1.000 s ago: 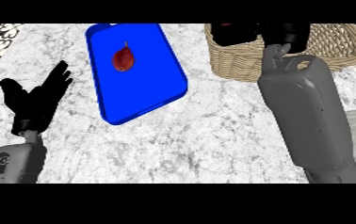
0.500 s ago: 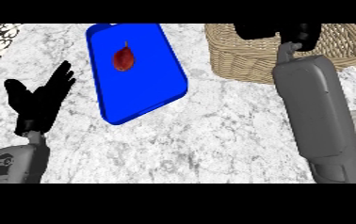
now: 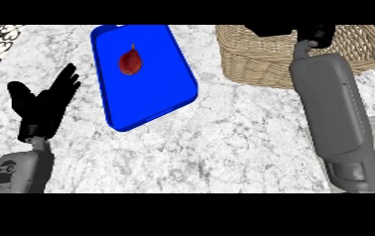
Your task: Pick the bell pepper from the placemat and place it in the basket
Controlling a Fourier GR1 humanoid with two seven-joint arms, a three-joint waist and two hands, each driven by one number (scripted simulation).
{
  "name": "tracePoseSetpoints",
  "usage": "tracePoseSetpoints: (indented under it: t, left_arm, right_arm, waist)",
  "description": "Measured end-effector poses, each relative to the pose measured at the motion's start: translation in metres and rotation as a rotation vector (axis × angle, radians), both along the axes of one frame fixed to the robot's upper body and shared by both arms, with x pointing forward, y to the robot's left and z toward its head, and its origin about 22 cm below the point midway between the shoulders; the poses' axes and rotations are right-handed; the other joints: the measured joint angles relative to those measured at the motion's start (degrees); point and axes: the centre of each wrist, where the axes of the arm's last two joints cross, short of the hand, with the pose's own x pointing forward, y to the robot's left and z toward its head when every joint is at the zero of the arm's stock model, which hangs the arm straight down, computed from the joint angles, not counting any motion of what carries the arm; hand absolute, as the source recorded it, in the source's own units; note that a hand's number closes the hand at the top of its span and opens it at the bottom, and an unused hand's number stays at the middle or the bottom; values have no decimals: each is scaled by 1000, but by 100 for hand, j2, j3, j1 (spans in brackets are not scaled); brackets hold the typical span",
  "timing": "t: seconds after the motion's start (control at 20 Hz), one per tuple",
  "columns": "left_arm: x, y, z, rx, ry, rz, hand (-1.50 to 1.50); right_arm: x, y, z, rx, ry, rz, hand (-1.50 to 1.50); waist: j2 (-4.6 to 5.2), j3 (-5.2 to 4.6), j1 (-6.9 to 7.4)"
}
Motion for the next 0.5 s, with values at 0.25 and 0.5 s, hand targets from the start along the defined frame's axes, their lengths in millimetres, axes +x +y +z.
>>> tracePoseSetpoints:
  t: [0.25,0.5]
  left_arm:
    - [-1,5,2,3,-3,6,0]
    - [-6,6,-1,3,-3,15,0]
  right_arm:
    - [-3,-30,10,183,-79,-87,-150]
    - [-16,-88,26,366,-136,-160,-150]
  waist:
    - [-8,1,-34]
    - [-23,2,-77]
